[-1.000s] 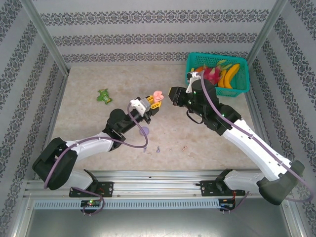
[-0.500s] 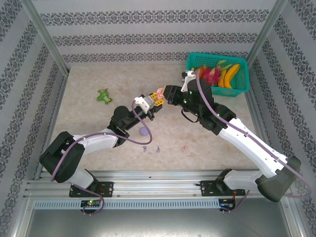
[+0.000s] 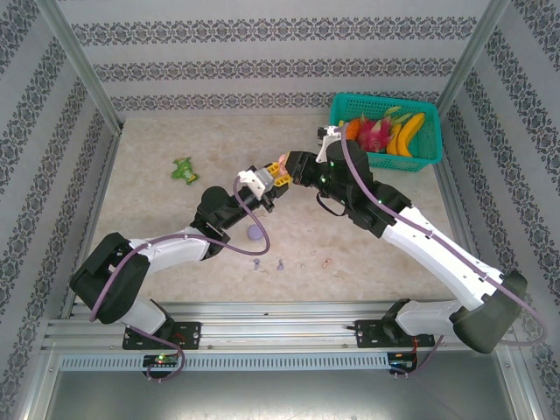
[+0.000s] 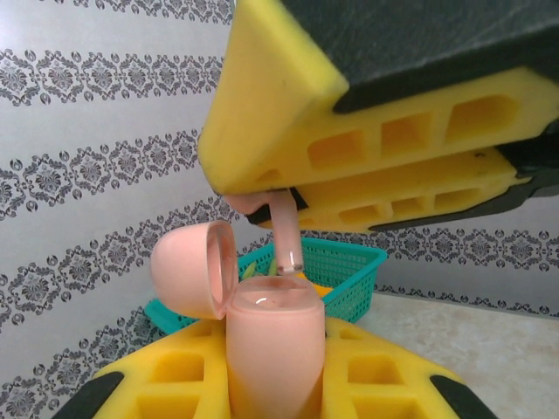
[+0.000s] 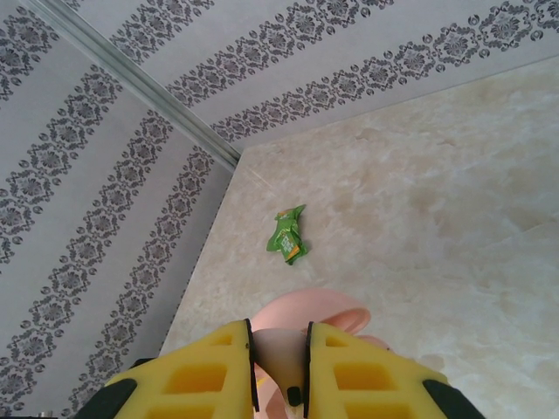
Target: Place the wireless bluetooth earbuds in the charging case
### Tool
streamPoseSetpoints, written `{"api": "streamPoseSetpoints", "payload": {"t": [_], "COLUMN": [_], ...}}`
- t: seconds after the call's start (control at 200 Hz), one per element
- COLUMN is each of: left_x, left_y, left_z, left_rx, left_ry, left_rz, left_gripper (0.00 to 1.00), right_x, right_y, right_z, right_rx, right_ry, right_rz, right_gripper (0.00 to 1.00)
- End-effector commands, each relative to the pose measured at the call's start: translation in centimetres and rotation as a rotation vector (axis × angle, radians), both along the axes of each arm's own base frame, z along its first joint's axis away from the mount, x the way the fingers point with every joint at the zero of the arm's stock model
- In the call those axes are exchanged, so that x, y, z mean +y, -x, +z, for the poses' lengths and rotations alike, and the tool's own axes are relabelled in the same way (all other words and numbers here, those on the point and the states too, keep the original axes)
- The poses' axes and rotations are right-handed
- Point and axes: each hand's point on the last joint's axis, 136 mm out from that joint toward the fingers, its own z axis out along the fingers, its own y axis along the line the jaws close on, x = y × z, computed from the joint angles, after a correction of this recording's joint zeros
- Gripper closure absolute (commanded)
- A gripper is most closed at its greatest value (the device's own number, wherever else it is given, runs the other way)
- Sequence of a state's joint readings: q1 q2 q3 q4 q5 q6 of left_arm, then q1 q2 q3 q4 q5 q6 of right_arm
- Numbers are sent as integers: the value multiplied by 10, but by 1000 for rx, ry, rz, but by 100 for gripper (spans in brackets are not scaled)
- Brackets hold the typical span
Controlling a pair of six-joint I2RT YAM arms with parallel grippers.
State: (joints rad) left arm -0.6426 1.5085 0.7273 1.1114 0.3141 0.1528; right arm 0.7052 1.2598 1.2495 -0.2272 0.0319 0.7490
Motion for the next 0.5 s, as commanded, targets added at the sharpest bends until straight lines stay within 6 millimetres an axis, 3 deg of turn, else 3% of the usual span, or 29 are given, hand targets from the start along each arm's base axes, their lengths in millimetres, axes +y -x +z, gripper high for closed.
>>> {"api": "streamPoseSetpoints", "payload": {"t": [0.0, 0.495], "left_x": [-5, -5], "left_y": [12, 13], "left_z": [34, 37], "left_rx": [-82, -80], "left_ry": [66, 73], "left_rz": [-43, -49], "left_gripper": [100, 100], "right_x": [4, 0], "right_y": [-1, -4], "right_z": [-3, -16], "right_rx": [2, 6], "right_ry": [-13, 34], "right_rz": [-1, -9], "right_gripper": [83, 84]}}
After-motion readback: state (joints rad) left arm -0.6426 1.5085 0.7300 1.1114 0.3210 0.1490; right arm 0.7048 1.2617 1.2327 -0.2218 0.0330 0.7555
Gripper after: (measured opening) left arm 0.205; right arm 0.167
